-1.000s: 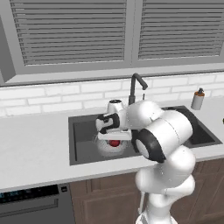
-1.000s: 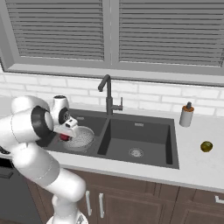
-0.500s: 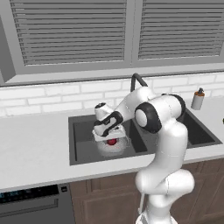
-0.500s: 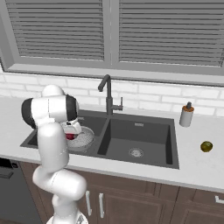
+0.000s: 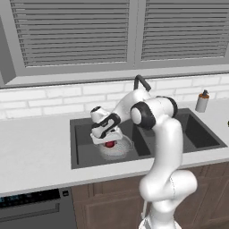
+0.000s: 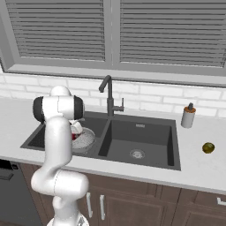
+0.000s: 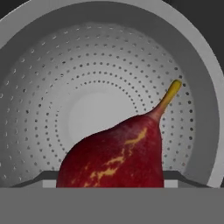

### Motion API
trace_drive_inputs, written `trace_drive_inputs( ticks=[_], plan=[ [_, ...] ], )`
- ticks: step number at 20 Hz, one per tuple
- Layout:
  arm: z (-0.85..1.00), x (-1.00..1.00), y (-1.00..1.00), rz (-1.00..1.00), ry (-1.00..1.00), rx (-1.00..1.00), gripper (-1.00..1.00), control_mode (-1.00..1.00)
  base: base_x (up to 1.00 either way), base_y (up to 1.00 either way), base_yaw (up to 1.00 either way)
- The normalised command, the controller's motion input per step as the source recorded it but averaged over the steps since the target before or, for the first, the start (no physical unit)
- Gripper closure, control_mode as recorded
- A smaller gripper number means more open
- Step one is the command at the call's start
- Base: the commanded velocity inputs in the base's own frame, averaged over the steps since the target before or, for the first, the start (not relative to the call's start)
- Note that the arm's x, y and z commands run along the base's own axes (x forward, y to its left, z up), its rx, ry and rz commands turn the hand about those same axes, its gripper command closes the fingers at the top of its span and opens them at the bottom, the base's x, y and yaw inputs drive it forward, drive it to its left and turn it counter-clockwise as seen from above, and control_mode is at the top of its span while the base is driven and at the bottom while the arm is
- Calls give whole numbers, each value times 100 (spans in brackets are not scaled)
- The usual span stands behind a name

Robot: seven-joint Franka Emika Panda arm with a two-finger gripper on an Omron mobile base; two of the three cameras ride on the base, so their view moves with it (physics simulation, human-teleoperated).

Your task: Put the colander in the sink, put the pear, kiwi in the colander, and turn on the sink faucet and pour water over the colander.

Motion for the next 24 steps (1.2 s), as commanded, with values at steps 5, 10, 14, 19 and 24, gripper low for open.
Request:
trace_drive_inputs(
  ticks=[5, 10, 14, 19, 24],
  plan=[
    [-33, 7, -5, 0, 0, 5, 100, -100, 0, 0, 0],
    [-40, -2, -18, 0, -4, 10, 100, -100, 0, 0, 0],
    [-27, 0, -20, 0, -8, 6, 100, -100, 0, 0, 0],
    [-22, -10, -23, 0, -2, 1, 100, -100, 0, 0, 0],
    [-8, -18, -13, -1, 0, 0, -100, -100, 0, 0, 0]
  ],
)
